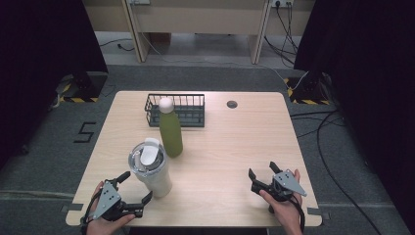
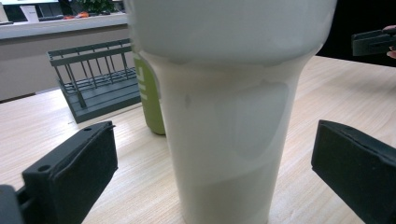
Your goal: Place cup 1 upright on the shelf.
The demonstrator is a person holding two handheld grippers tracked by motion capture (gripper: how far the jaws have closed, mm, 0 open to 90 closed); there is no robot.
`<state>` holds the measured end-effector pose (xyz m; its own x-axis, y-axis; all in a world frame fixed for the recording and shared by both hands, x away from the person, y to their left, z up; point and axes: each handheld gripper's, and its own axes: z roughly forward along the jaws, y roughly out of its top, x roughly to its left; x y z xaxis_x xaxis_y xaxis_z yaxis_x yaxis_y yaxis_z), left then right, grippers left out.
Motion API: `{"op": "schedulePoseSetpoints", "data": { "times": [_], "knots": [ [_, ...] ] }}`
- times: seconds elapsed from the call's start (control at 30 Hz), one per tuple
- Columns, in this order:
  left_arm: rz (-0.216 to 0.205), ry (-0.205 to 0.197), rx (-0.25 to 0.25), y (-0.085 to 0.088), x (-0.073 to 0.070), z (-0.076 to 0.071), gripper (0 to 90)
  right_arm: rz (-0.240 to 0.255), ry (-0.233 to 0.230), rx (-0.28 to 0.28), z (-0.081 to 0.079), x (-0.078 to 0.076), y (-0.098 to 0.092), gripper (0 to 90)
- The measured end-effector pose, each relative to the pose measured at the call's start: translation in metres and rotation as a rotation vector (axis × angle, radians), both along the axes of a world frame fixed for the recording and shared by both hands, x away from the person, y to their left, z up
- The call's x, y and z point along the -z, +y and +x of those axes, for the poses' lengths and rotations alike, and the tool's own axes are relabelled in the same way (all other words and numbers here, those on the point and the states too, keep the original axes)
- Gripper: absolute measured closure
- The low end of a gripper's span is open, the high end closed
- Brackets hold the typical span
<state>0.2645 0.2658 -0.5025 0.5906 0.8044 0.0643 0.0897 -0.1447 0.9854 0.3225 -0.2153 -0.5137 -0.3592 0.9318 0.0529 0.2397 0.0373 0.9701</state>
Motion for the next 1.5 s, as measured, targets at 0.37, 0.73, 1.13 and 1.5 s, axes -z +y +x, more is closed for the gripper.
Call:
{"op": "schedulePoseSetpoints", "data": {
  "times": [0.37,0.73,1.13,1.5],
  "knots": [
    [-0.003,0.010,0.042,-0.008,0.000,0.008,0.2,-0.001,0.007,-0.009,0.001,0.000,0.001,15.2],
    [-0.027,0.025,0.039,-0.017,0.003,0.025,3.5,0.000,0.011,-0.010,0.003,0.000,0.001,15.5],
    [-0.058,0.039,0.043,-0.029,0.004,0.040,5.2,-0.001,0.022,-0.008,0.004,0.002,0.000,15.7],
    [-0.082,0.012,0.032,-0.034,0.005,0.042,9.0,-0.003,0.029,-0.009,0.004,0.003,0.000,15.8]
  ]
}}
